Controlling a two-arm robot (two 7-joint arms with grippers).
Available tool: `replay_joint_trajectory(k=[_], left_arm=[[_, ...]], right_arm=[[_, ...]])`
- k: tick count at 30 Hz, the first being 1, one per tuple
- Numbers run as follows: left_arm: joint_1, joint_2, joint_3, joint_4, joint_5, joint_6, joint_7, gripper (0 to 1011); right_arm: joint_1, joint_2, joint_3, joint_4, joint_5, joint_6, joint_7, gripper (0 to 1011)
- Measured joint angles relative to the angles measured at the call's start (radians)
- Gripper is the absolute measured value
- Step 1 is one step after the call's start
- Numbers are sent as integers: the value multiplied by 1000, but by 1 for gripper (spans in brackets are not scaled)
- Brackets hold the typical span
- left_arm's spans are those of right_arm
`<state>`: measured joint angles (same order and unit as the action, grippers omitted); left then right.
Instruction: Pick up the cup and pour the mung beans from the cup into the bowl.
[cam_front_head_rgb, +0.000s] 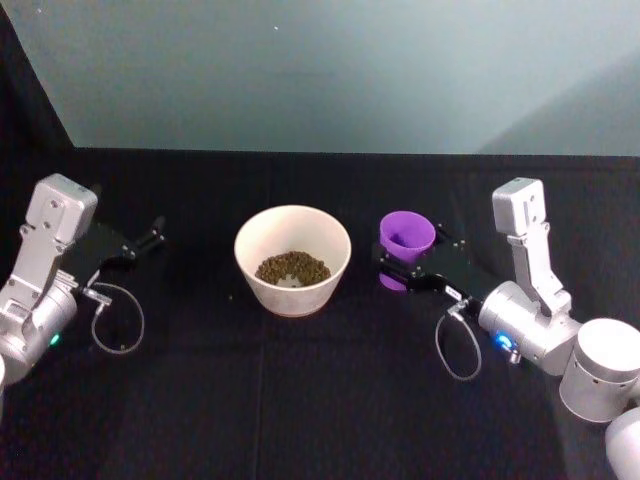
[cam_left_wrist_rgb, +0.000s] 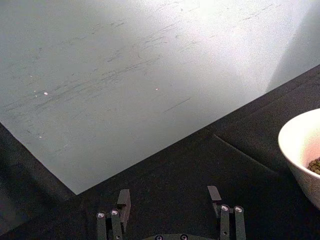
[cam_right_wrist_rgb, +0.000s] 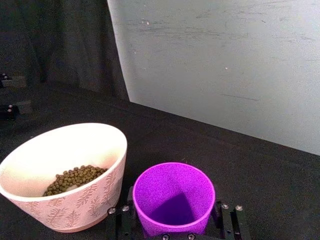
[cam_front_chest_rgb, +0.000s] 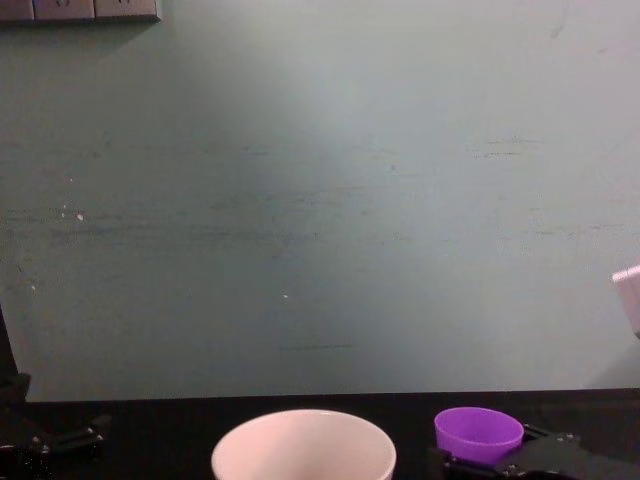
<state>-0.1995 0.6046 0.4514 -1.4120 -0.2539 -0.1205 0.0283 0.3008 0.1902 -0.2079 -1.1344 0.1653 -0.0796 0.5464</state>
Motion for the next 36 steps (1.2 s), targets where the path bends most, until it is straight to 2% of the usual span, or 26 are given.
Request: replay_joint_trajectory(k=[5,7,12,27,30,36], left_arm=[[0,0,0,0,0,0,0,1000],[0,0,0,0,0,0,0,1000],[0,0,0,0,0,0,0,1000],[0,0,0,0,0,0,0,1000],[0,0,0,0,0,0,0,1000],[0,0,0,0,0,0,0,1000]], right_arm=[[2,6,-13,1,8,-4,-9,973],[2,8,-17,1,9,-4,-11,999],[1,15,-27,-6,16,-6,-18,1002],[-49,58,-34,-194,44,-4,-67,1002],[-54,61,-33,-215,47,-2,-90,1002],[-71,60,-10,-233,32,-29,-190,1002]])
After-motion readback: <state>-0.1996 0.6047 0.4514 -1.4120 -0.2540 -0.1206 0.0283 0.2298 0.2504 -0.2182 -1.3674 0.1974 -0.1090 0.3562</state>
